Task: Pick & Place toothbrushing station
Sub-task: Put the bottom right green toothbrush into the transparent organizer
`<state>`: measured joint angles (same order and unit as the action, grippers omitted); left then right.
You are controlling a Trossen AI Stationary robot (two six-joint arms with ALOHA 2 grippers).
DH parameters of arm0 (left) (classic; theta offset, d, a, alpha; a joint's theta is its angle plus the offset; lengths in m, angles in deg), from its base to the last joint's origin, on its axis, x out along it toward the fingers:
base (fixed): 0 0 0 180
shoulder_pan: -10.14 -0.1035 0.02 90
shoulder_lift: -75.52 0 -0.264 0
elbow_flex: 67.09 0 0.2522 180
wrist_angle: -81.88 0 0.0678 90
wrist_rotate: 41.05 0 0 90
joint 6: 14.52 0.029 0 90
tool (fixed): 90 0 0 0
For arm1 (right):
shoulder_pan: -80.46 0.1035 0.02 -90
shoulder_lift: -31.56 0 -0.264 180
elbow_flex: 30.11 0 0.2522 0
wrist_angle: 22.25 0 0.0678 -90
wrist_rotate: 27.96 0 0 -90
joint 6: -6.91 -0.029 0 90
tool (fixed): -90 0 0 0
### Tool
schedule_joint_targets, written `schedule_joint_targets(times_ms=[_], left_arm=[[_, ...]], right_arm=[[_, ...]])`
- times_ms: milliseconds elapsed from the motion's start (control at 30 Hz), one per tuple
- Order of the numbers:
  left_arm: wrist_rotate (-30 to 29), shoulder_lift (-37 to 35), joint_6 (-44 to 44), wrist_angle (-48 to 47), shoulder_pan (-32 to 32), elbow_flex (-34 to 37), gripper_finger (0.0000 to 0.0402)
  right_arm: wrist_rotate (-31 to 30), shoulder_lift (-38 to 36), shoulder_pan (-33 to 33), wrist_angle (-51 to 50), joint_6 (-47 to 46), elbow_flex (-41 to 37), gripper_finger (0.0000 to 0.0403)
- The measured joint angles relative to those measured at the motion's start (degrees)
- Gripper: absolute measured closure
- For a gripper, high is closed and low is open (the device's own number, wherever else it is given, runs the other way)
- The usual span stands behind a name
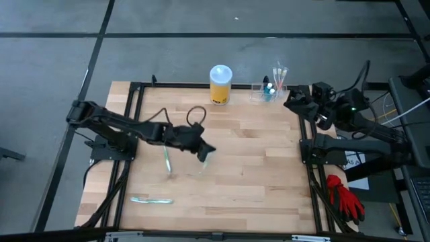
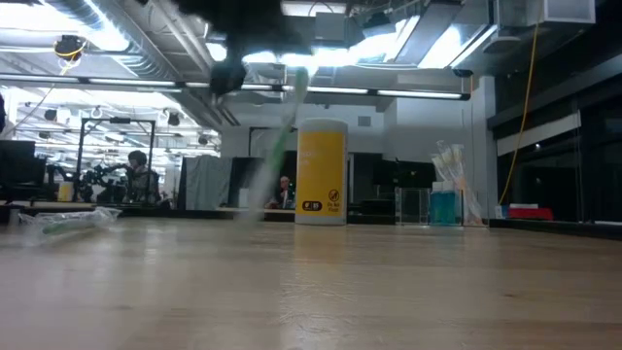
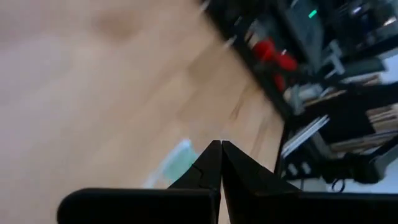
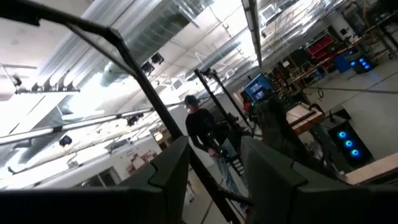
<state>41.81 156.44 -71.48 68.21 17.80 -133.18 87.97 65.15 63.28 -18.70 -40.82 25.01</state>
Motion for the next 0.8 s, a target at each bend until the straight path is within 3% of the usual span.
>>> schedule_joint_targets(times_ms=[233, 500, 667, 800], left_arm=[[-1.01, -0.41, 8.56, -0.29, -4.71, -10.50, 0.0399], [0.22, -0.41, 18.12, -1.94, -11.19, -23.26, 0.0400], [2.21, 0.43, 23.04, -4.18, -12.93, -28.85, 0.0400], [2.23, 2.32, 27.49, -3.99, -12.56, -33.46, 0.0399]], right_arm=[[-0.95, 3.08, 2.67, 1.79, 5.39, 0.02, 0.0252], [-2.76, 6.13, 2.94, 0.68, 20.02, 1.94, 0.0252], [-2.22, 12.09, 3.05, -7.99, 32.43, 8.01, 0.0252], [-5.25, 17.71, 3.05, -16.94, 40.60, 13.74, 0.0252]])
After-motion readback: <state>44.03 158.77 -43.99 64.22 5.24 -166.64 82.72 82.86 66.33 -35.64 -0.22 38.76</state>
